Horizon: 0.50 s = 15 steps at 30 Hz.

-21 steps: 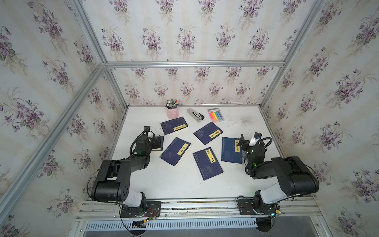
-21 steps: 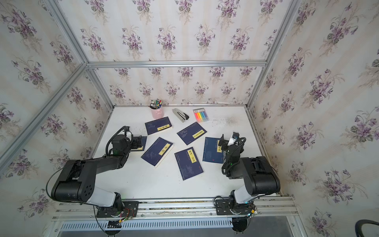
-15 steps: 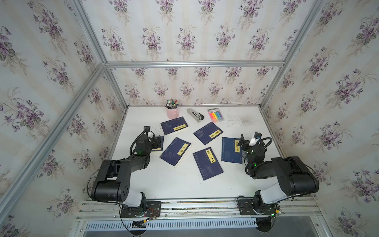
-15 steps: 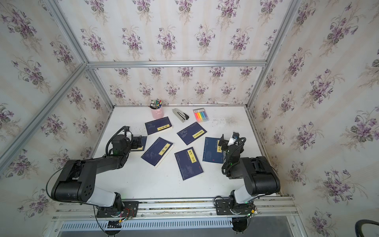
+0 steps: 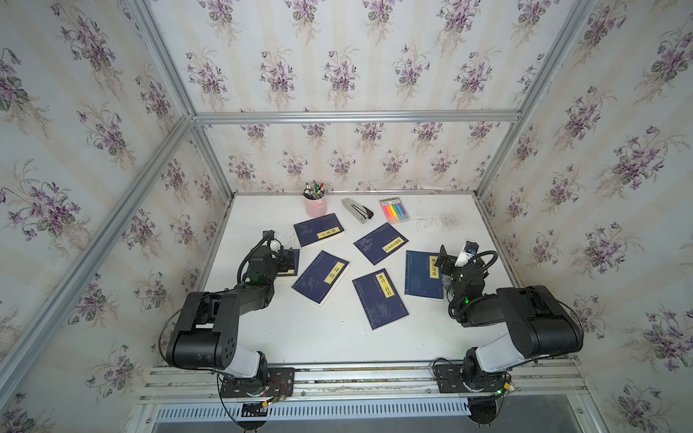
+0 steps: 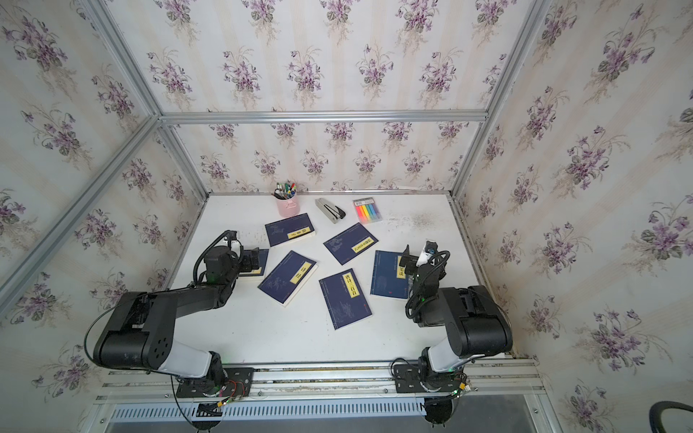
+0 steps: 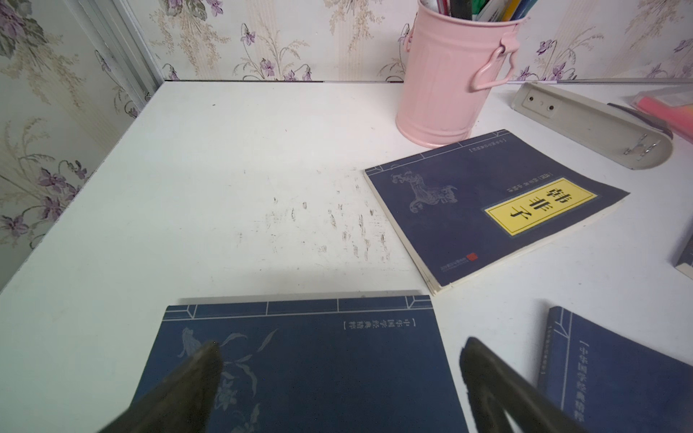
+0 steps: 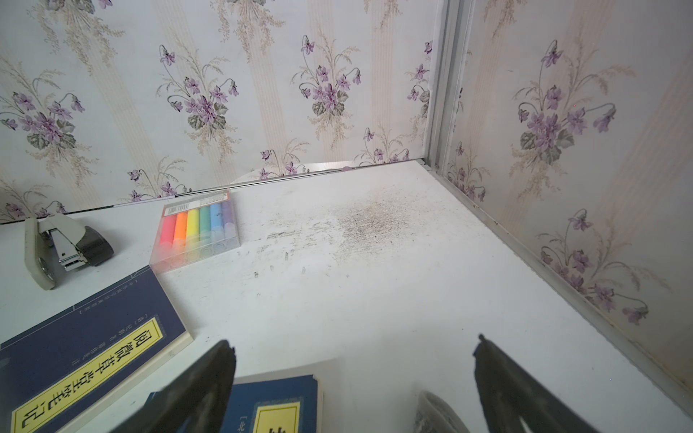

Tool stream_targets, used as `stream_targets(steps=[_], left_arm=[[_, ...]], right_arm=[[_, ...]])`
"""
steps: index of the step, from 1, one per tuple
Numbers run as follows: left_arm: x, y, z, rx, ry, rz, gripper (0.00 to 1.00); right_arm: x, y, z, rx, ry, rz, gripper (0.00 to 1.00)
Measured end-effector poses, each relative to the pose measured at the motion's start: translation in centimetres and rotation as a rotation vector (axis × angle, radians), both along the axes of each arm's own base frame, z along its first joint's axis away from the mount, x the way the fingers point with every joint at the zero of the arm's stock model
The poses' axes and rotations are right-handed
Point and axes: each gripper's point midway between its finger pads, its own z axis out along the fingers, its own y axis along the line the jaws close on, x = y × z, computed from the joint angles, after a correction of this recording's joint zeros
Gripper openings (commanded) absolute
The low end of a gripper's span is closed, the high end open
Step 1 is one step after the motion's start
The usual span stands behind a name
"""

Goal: Wipe the cover of the book
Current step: Pick up the cleaning item at the center of the board.

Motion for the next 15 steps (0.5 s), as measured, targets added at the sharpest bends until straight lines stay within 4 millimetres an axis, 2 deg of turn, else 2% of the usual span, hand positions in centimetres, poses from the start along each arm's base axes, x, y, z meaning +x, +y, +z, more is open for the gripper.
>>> stream_targets(steps=[8,15], left_arm=[[0.0,0.0,0.0,-0.001,0.000,-0.001,1.00],[0.1,0.0,0.3,0.002,0.002,0.000,1.00]], right_arm=[[0.0,-0.1,0.2,0.001,-0.003,0.000,0.99],[0.0,-0.9,3.4,0.021,-0.046,-0.064,1.00]])
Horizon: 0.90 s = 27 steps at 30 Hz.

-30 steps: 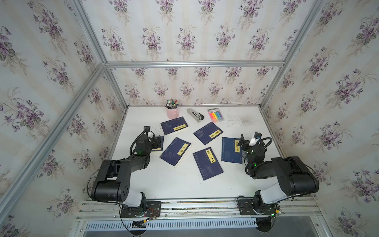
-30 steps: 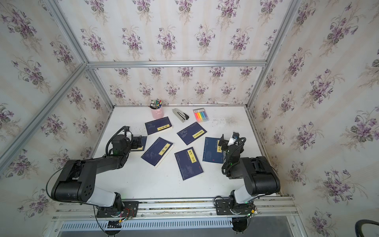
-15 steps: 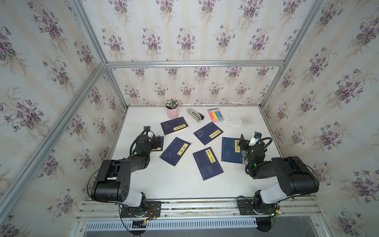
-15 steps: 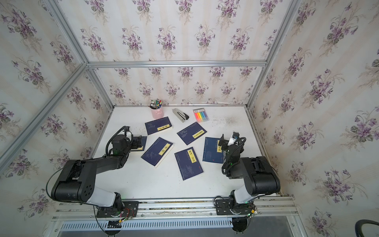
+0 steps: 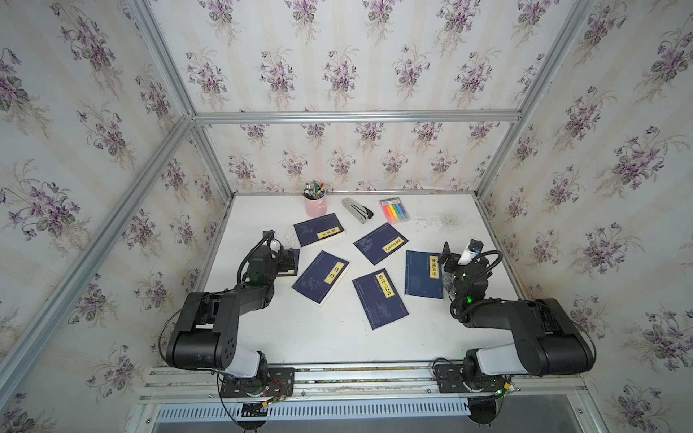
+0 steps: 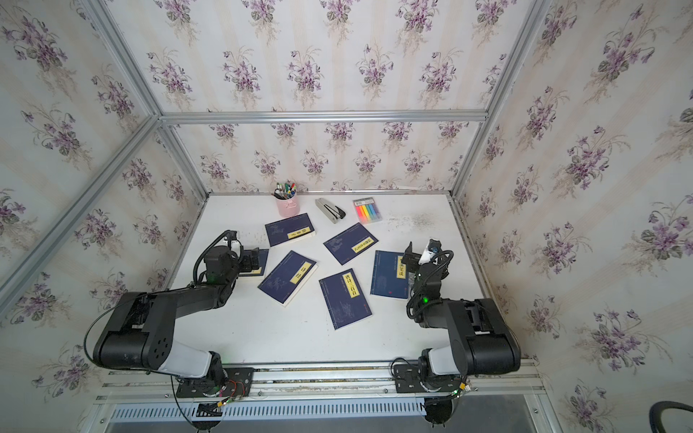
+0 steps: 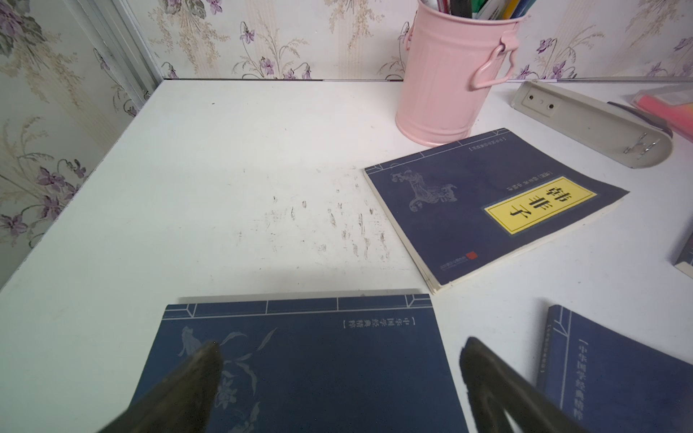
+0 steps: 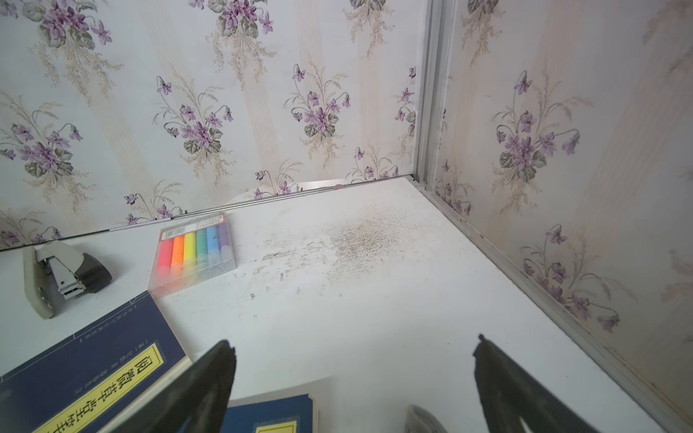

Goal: Wipe the cover of the book
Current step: Pick up the cleaning item at the center of the board.

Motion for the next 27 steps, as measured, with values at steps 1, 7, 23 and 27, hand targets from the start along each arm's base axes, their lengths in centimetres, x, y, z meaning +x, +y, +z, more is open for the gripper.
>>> stream_targets(steps=[1,7,23,27], left_arm=[[0.1,0.0,0.4,0.004,-0.006,0.004,1.00],[0.2,-0.2,4.8,0.012,-0.035,0.044,1.00],[-4.6,-12.2,8.3,-0.027,0.046,-0.166,1.00],[-7.2,-15.3,6.6,-0.056,0.114,-0.242,1.00]], right_arm=[[0.4,-0.3,1.0,0.015,-0.008,-0.022,0.99],[1.4,-1.6,1.5,0.075,0.097,-0.125,0.98],[-1.8,-0.7,-4.3,0.204,0.582,-0.163,0.96],[-4.2,-0.6,-5.8,0.234,0.637,-0.169,0.96]])
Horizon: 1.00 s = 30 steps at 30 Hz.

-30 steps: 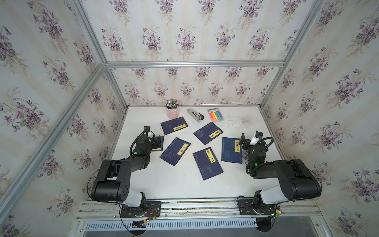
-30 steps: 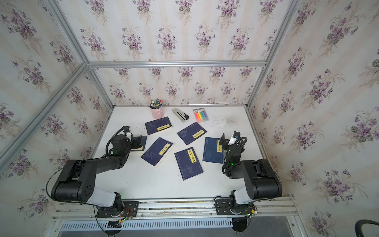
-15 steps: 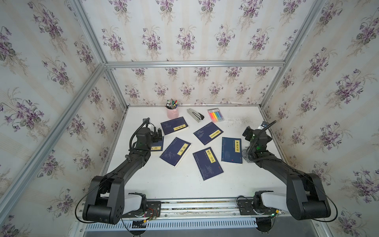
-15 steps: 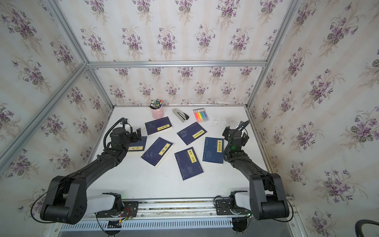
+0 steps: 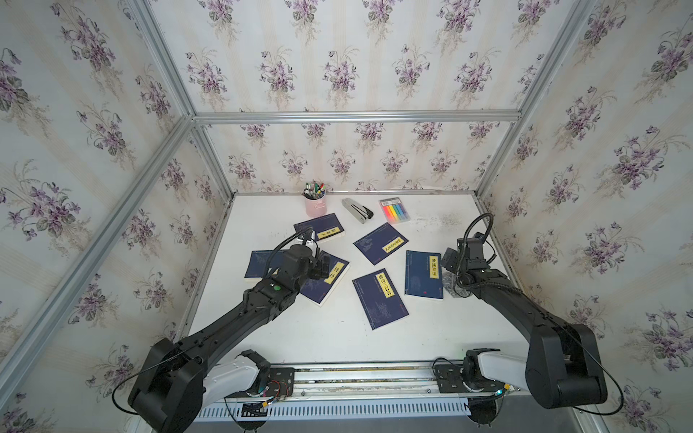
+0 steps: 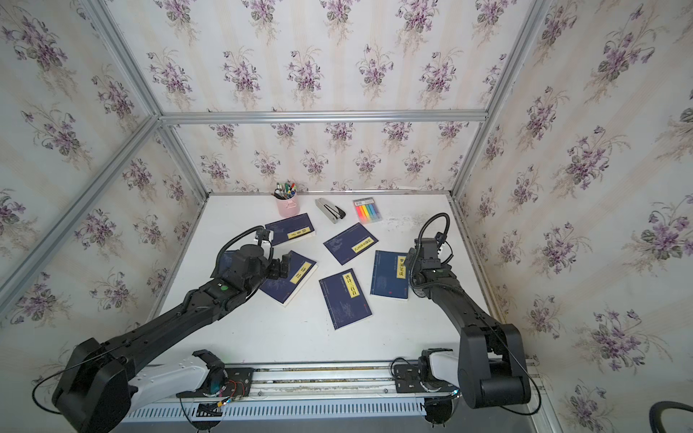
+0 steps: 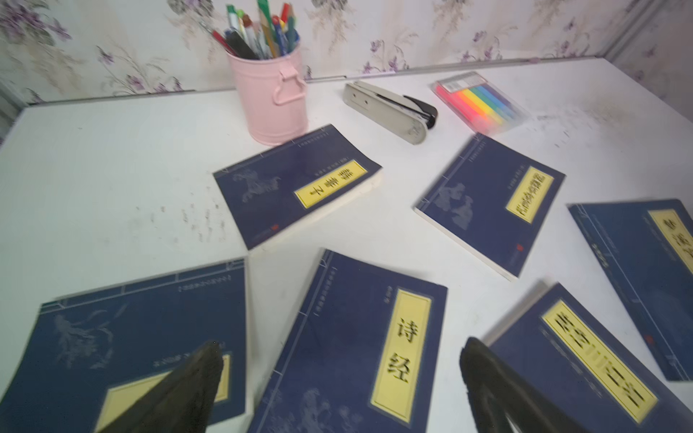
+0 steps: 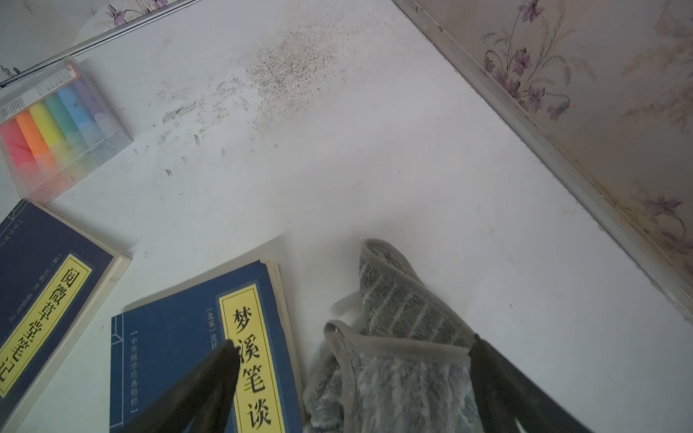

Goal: Wipe the cover of the book
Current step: Pick up the cleaning item at the center of the board.

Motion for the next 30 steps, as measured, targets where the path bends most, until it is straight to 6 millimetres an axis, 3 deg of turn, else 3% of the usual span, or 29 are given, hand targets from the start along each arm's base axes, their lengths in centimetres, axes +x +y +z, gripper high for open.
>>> stream_targets(steps=[4,8,17,21,30], left_arm=[[-2.2,-1.3,-2.6,0.013,0.070,-0.033,1.00],[-3.1,-2.0,-4.3,0.027,0.115,-0.050,1.00],[-3.1,-3.9,-4.5,0.040,0.114,-0.093,1.00],[-3.0,-4.5,-4.8,0.039,0.115,-0.115,1.00],[-3.1,-5.2,-4.6,0.015,0.115,-0.147,1.00]], right_arm=[[-1.8,-0.4,-1.0,0.001,0.046,-0.033,0.94],[-2.5,-0.8,-1.4,0.005,0.071,-0.068,0.90],[-3.5,-1.7,-2.6,0.039,0.126,-0.126,0.91],[-4.3,-2.3,-4.6,0.115,0.173,-0.149,0.87],[-2.7,-0.2,-7.0,0.255,0.219,-0.098,0.81]])
